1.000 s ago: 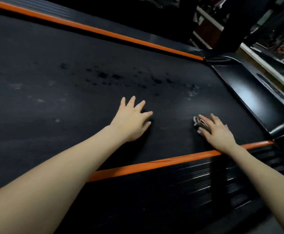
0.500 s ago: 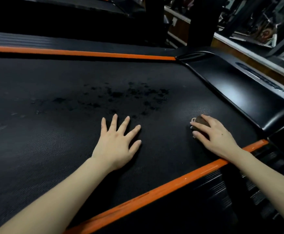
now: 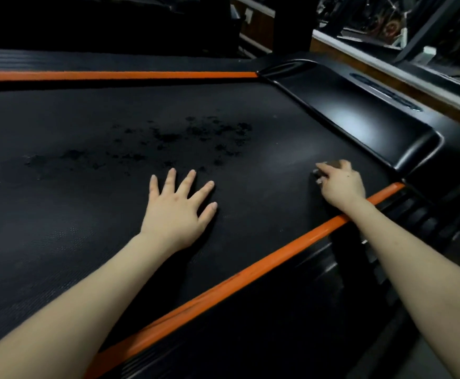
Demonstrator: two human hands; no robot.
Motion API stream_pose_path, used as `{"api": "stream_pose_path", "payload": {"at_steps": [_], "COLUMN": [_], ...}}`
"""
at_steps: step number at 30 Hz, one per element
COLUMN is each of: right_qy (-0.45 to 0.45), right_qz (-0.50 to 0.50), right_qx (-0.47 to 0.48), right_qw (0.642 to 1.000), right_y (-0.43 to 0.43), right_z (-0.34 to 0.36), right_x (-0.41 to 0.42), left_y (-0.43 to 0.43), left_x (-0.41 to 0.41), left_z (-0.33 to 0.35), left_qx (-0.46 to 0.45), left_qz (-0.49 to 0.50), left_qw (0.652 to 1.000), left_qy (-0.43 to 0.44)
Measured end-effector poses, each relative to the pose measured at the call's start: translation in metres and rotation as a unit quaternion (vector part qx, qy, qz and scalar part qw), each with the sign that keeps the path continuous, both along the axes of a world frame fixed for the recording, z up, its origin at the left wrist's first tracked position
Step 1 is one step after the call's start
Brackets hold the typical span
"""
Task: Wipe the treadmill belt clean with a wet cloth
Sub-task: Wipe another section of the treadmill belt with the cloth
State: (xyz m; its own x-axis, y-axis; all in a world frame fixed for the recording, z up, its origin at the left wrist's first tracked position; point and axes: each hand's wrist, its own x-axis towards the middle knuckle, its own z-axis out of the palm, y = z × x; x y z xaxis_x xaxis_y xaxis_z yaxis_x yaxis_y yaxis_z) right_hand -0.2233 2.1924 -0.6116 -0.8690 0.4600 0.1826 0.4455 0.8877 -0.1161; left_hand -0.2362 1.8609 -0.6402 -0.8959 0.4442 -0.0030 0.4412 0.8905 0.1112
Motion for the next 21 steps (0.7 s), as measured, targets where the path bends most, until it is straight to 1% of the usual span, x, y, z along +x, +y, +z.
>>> {"api": "stream_pose_path", "payload": {"at_steps": [1, 3, 5, 8, 10, 13, 16, 17, 19, 21], "right_qy": [0.006, 0.015, -0.005, -0.042, -0.059, -0.074, -0.049, -0.053, -0.049, -0.063], "right_qz": [0.029, 0.121, 0.188, 0.237, 0.218, 0.117, 0.038, 0.035, 0.044, 0.071], "right_qx": [-0.001, 0.011, 0.010, 0.010, 0.022, 0.034, 0.023, 0.024, -0.001, -0.001], "right_qw": [1.000, 0.993, 0.982, 0.971, 0.974, 0.990, 0.998, 0.998, 0.998, 0.996], "right_y": [-0.005, -0.019, -0.026, -0.014, 0.016, 0.078, 0.106, 0.108, 0.115, 0.122], "right_z": [0.000, 0.003, 0.007, 0.014, 0.017, 0.019, 0.014, 0.011, 0.006, 0.005], "right_x": [0.004, 0.017, 0.033, 0.039, 0.029, 0.007, -0.016, -0.021, -0.027, -0.024], "left_y": [0.000, 0.003, 0.012, 0.036, 0.053, 0.072, 0.082, 0.084, 0.087, 0.090], "left_x": [0.000, -0.001, -0.002, -0.003, -0.007, -0.017, -0.027, -0.031, -0.038, -0.045], "left_z": [0.000, 0.002, 0.006, 0.011, 0.012, 0.011, 0.007, 0.006, 0.006, 0.008], "left_qx": [-0.001, -0.005, -0.003, 0.011, 0.008, -0.009, -0.001, 0.002, 0.004, 0.011], "left_qz": [-0.001, 0.006, 0.019, 0.016, -0.003, -0.025, -0.026, -0.025, -0.027, -0.028], "left_qw": [1.000, 1.000, 1.000, 1.000, 1.000, 1.000, 1.000, 1.000, 1.000, 1.000], "left_qy": [0.001, 0.001, -0.003, 0.005, 0.006, 0.006, 0.003, 0.003, -0.002, -0.004]}}
